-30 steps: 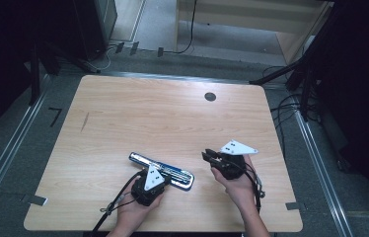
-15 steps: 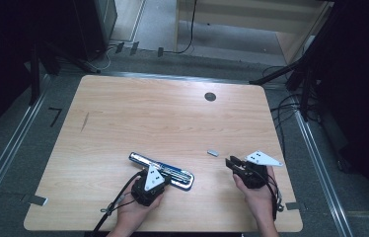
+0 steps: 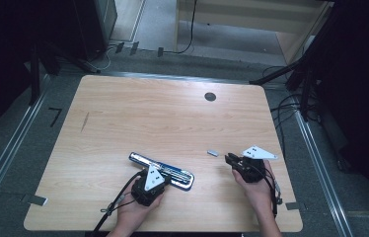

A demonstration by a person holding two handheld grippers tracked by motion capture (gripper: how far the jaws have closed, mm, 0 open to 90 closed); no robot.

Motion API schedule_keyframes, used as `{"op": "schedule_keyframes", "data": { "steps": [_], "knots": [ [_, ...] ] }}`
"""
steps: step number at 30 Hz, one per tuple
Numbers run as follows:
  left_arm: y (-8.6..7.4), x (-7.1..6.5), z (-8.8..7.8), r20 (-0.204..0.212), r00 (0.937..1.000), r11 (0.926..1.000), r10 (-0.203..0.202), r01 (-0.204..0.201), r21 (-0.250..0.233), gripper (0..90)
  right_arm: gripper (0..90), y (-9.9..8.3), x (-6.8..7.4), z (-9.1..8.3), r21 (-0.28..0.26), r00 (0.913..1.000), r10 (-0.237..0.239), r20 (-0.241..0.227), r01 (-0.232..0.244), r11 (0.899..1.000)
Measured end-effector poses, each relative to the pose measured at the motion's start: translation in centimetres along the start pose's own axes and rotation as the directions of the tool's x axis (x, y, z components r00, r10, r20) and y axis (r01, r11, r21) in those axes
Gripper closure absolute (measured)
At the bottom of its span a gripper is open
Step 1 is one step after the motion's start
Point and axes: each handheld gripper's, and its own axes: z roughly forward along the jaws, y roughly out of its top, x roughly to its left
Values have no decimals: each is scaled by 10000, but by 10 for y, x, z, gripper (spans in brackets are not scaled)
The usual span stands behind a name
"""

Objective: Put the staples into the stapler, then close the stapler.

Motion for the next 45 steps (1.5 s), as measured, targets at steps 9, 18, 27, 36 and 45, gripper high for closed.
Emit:
{"op": "schedule_keyframes", "data": {
  "steps": [9,18,27,36,45],
  "knots": [
    [0,0,0,31,10000,10000,-11,11,14,900,900,14,-2,23,47,9998,-201,-21,202,9998],
    [0,0,0,47,10000,10000,-18,18,0,900,900,20,-13,46,386,9995,-96,310,84,9992],
    [0,0,0,50,10000,10000,-29,29,-4,900,900,14,-19,58,584,9993,254,286,-270,9979],
    [0,1,0,52,10000,10000,-23,23,0,900,900,10,-19,63,837,9998,151,149,-163,9964],
    [0,0,0,43,10000,10000,-17,17,-1,900,900,11,-13,62,821,10000,-49,12,48,9966]
  ]
}}
